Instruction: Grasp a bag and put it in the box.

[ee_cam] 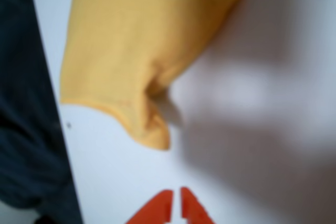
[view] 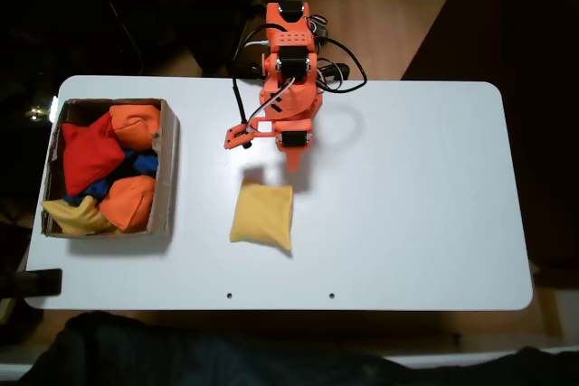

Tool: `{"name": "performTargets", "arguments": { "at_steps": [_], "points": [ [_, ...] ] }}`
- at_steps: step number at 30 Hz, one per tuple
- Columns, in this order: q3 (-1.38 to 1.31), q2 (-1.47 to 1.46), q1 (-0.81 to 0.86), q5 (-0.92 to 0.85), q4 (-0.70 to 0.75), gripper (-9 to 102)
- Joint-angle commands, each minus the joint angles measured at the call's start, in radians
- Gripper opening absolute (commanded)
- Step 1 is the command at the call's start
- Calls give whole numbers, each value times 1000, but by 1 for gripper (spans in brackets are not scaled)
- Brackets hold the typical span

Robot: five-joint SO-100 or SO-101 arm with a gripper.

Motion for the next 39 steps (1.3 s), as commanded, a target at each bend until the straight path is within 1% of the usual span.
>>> {"name": "performTargets", "arguments": {
  "at_steps": [1,28,32,39],
  "points": [
    [-29,-6,-2,-3,3,0],
    [-29,-6,-6,-8,3,0],
    [-29,-6,-26,-25,3,0],
    [-28,-6,-20,9,-11,0]
  ]
}}
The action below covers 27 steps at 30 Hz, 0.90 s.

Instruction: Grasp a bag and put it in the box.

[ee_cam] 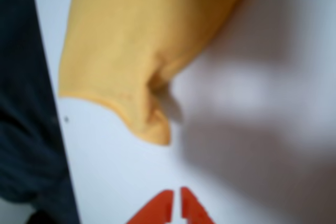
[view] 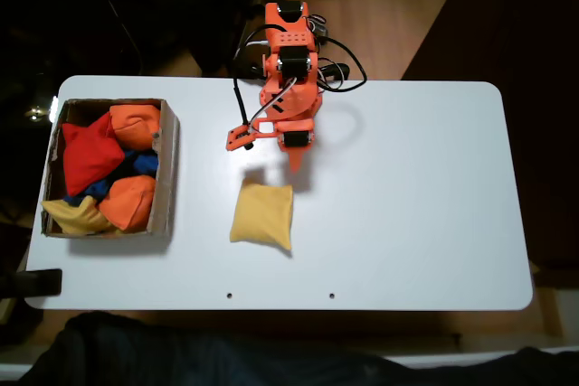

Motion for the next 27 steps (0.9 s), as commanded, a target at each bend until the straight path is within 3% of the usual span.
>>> {"name": "performTargets", "arguments": {
  "at_steps": [1,27],
  "points": [
    [-26,-6,2,14,-15,0],
    [-186,-6,11,14,-34,0]
  ]
}}
